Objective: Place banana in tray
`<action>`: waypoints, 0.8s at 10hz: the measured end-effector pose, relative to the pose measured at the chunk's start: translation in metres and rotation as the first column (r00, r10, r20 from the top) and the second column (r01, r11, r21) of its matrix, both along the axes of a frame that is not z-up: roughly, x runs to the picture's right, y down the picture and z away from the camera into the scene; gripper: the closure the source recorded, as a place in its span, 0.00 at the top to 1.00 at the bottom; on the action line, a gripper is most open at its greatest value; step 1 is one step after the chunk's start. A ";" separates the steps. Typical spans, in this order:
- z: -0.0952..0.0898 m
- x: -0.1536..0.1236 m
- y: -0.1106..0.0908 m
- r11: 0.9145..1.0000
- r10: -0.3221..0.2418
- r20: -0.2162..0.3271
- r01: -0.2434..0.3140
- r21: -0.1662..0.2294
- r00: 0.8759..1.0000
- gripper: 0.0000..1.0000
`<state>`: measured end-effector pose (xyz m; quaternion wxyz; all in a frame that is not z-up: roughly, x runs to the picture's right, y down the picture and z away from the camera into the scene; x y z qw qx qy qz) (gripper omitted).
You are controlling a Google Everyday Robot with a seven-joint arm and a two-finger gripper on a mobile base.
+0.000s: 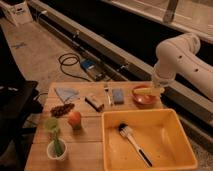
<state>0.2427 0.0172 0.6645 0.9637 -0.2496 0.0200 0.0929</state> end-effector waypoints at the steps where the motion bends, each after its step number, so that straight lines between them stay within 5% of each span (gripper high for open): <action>1: 0.001 0.002 0.011 1.000 0.018 0.003 -0.018 -0.012 1.000 0.00; 4: 0.006 0.011 0.068 0.992 0.097 0.024 -0.095 -0.086 0.995 0.00; 8: 0.022 0.014 0.127 0.968 0.167 0.026 -0.158 -0.195 0.986 0.00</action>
